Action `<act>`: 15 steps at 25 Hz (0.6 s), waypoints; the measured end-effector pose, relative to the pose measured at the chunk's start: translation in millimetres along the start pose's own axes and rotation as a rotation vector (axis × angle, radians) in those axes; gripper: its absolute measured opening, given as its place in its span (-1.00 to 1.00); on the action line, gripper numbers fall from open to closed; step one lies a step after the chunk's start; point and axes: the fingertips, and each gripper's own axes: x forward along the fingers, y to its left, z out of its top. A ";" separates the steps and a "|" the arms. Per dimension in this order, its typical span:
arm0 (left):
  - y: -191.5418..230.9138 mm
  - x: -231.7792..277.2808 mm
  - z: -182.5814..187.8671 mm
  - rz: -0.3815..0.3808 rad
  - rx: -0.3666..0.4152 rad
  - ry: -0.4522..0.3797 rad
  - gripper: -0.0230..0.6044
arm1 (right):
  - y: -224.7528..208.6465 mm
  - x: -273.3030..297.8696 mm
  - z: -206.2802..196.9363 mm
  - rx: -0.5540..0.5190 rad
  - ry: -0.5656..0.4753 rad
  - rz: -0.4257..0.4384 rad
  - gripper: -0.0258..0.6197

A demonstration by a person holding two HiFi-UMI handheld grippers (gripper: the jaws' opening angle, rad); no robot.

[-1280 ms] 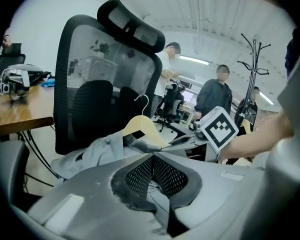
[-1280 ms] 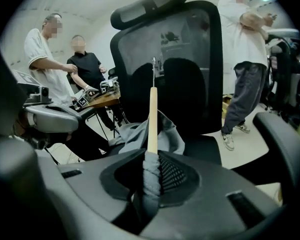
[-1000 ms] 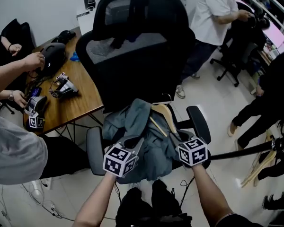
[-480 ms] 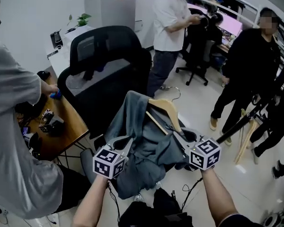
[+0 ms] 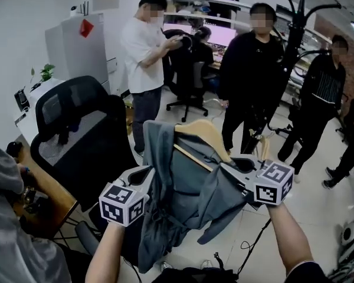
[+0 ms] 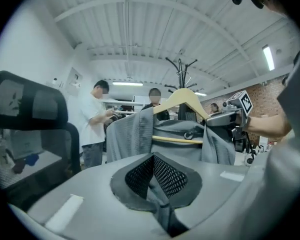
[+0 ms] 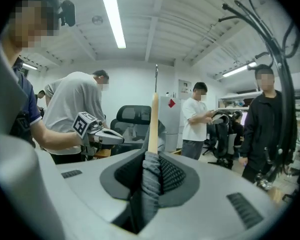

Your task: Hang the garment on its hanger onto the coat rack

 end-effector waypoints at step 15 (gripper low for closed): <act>-211.8 102.9 155.9 -0.168 0.144 -0.130 -0.97 | -72.3 -213.1 63.0 -0.073 -0.072 -0.237 -0.66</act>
